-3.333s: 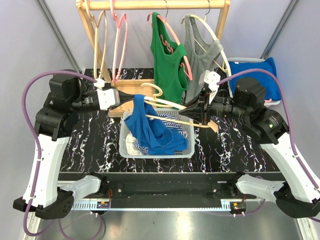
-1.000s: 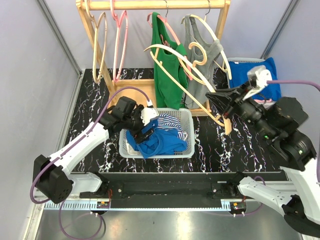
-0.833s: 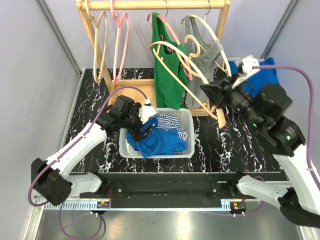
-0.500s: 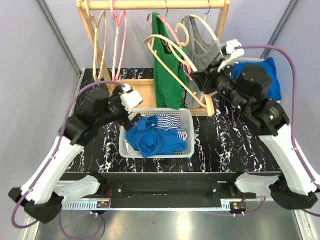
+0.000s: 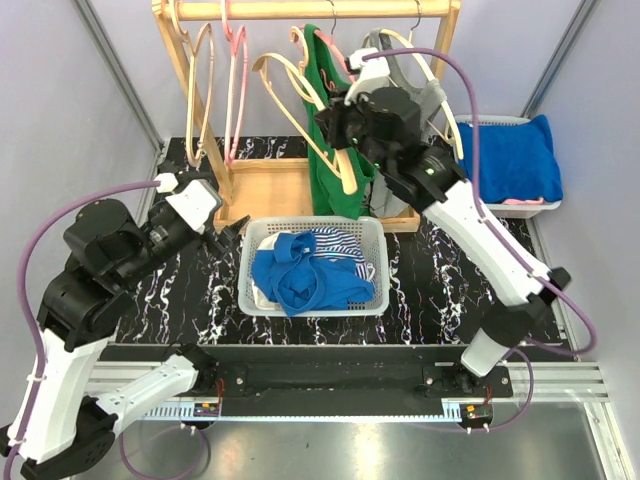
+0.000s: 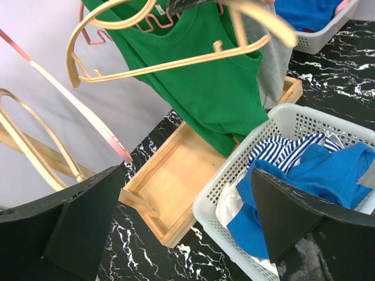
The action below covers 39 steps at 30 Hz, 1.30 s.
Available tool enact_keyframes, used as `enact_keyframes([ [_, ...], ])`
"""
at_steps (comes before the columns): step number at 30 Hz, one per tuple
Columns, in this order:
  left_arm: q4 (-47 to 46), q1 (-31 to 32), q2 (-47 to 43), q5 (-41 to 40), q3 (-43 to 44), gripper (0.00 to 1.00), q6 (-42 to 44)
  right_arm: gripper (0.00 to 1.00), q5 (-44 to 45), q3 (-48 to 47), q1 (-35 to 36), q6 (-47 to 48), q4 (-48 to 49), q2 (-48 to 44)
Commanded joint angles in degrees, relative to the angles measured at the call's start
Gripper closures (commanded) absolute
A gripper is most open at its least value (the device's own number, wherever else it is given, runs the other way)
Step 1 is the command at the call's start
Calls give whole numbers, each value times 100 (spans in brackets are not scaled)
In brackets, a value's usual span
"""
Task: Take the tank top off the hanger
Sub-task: Place the hanger at the clothesline.
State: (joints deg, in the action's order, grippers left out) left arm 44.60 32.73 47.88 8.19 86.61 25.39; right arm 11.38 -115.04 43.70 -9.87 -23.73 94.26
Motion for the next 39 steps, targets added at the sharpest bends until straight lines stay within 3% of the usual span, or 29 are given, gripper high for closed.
enact_keyframes([
  [1,14,-4,-112,-168,199,1,-87,100,1066,-939,261,396,588,321],
  [7,-30,-4,-208,-282,163,1,-113,100,1937,-1695,657,951,588,883],
  [21,-83,-4,-244,-168,207,1,-148,100,2527,-3173,859,1901,544,2158],
  [39,-83,-4,-314,-71,233,1,-315,100,1755,-3806,367,1014,536,2703],
])
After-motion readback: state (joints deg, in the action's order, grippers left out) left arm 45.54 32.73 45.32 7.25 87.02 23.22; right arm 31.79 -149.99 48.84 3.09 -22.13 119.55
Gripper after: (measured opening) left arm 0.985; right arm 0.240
